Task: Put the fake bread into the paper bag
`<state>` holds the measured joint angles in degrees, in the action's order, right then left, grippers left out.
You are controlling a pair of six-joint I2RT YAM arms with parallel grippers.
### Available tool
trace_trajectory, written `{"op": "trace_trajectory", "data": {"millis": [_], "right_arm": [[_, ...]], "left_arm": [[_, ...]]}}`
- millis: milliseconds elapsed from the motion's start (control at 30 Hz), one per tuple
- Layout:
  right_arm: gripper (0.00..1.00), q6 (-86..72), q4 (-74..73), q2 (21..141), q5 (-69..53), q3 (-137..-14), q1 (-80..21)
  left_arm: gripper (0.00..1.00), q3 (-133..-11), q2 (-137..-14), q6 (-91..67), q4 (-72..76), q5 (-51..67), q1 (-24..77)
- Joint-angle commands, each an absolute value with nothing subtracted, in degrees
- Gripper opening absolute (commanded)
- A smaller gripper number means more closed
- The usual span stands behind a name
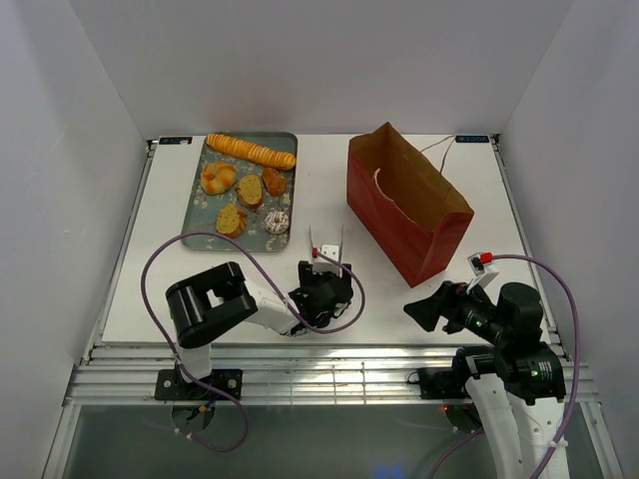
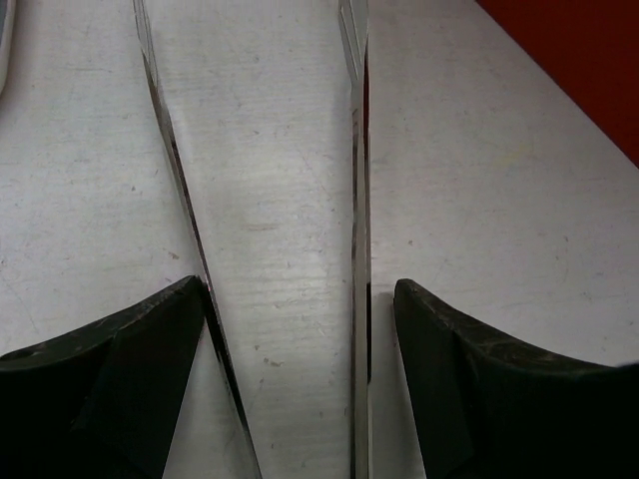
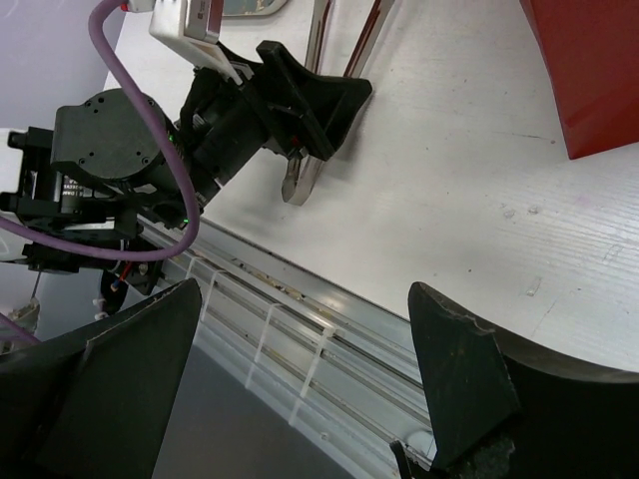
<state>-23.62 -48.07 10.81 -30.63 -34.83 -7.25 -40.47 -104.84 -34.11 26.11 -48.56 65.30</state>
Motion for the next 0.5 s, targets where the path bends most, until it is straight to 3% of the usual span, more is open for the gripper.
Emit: {"op": "trace_trajectory", "data": {"millis": [0, 67, 267, 300, 467], "right_arm": [[0.90, -23.55, -47.64, 10.19, -30.59, -37.26, -7.47], [0.90, -23.55, -47.99, 10.37, -29.62, -37.53, -7.47], [0.90, -23.12, -48.08, 12.48, -28.30, -39.46, -7.47], [0.90, -23.03, -47.99, 13.09, -27.69, -40.42, -7.47], [0.90, -22.85, -47.55, 15.38, -25.76, -43.24, -7.47]], "left_arm": [[0.85, -42.10, -107.49, -34.19, 26.72, -46.06, 63.81], [0.81, -41.84, -108.19, -34.71, 27.16, -45.00, 63.02], [0.53, -39.91, -107.85, -36.30, 28.12, -42.72, 62.14], [0.43, -39.47, -107.58, -36.47, 28.21, -42.19, 62.14], [0.24, -37.45, -103.72, -37.27, 28.12, -40.35, 62.14]]}}
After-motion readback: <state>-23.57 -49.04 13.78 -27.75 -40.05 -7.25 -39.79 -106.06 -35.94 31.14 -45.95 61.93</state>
